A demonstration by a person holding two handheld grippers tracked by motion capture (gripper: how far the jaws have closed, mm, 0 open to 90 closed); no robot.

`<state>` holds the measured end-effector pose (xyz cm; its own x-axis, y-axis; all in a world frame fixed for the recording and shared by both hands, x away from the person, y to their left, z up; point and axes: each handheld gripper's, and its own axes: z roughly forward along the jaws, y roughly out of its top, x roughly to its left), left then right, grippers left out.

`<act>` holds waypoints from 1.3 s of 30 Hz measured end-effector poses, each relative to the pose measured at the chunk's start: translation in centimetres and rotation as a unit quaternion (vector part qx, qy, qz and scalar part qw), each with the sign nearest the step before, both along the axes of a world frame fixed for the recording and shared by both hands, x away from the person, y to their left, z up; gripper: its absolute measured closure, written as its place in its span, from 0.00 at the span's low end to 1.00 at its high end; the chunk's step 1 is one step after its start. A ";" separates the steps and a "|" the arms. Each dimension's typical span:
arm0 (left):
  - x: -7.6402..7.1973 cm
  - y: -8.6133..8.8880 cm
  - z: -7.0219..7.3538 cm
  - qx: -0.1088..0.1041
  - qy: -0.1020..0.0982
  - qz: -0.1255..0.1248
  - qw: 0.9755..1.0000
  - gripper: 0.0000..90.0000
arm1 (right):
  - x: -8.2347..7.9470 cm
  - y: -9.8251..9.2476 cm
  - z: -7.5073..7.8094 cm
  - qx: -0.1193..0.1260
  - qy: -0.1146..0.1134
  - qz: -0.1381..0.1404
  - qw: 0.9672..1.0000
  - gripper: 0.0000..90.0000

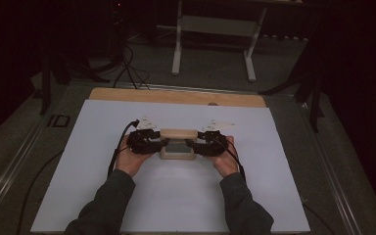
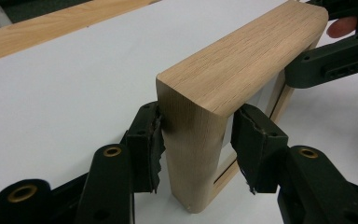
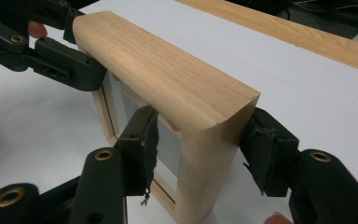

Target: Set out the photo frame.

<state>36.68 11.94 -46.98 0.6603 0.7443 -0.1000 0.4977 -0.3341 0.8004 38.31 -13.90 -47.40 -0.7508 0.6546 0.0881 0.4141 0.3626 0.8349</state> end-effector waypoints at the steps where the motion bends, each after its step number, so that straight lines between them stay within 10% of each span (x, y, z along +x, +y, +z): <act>1: 0.0 0.0 0.0 -0.001 0.001 0.001 1.000 0.60 | 0.1 0.0 0.0 0.001 0.001 0.000 1.000 0.53; 39: 1.3 0.1 -0.4 -0.022 0.026 0.024 0.999 0.53 | 1.1 -0.4 -0.4 0.011 0.021 -0.009 1.000 0.46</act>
<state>37.96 12.04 -47.36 0.6177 0.7685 -0.1668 0.5531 -0.2738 0.7868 39.42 -14.29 -47.75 -0.7343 0.6657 0.1327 0.4548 0.3373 0.8243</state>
